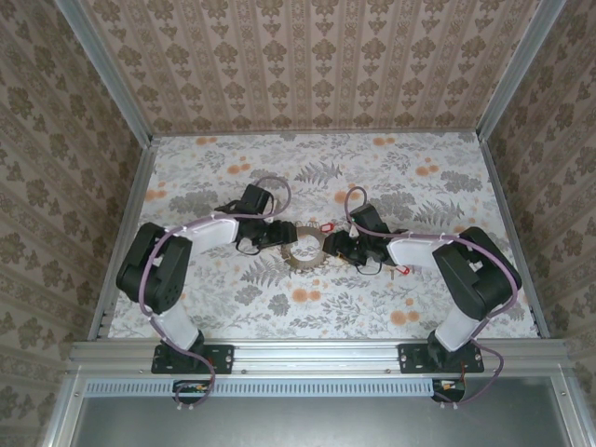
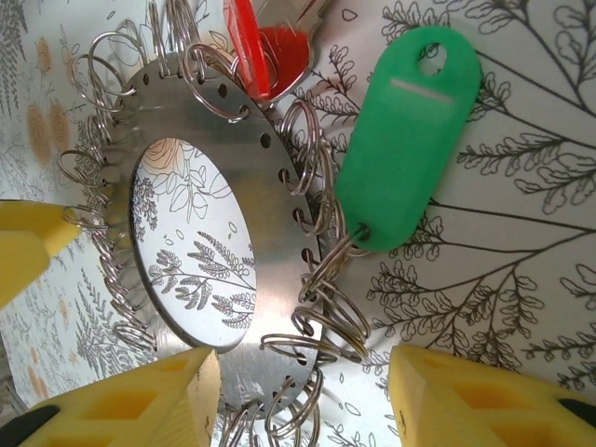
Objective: Put the keys on the keyring
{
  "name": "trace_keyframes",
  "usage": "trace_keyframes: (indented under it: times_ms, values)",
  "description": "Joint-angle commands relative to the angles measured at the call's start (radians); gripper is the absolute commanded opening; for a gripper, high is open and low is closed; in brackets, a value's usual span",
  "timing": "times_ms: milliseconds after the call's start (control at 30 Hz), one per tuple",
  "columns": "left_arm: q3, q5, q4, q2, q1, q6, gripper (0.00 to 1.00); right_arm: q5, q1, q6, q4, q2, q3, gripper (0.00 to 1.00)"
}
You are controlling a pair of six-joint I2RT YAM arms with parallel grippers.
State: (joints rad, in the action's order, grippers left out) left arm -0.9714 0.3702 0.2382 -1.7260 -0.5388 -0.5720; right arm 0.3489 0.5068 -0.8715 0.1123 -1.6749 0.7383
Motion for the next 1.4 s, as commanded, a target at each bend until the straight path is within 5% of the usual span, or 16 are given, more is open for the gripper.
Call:
trace_keyframes:
  times_ms: [0,633,1367]
  values:
    - [-0.035,0.006,0.024,-0.034,-0.015,0.024,0.62,0.005,0.013,-0.025,0.055,-0.049,0.028,0.52]
    - [0.002,-0.017,-0.002,-0.049,-0.02,-0.001,0.59,0.024,0.013,-0.083,0.369,-0.094,-0.054,0.46]
    - [0.065,-0.064,-0.077,0.047,-0.014,-0.072,0.62,0.002,-0.006,-0.052,0.396,-0.002,-0.128,0.16]
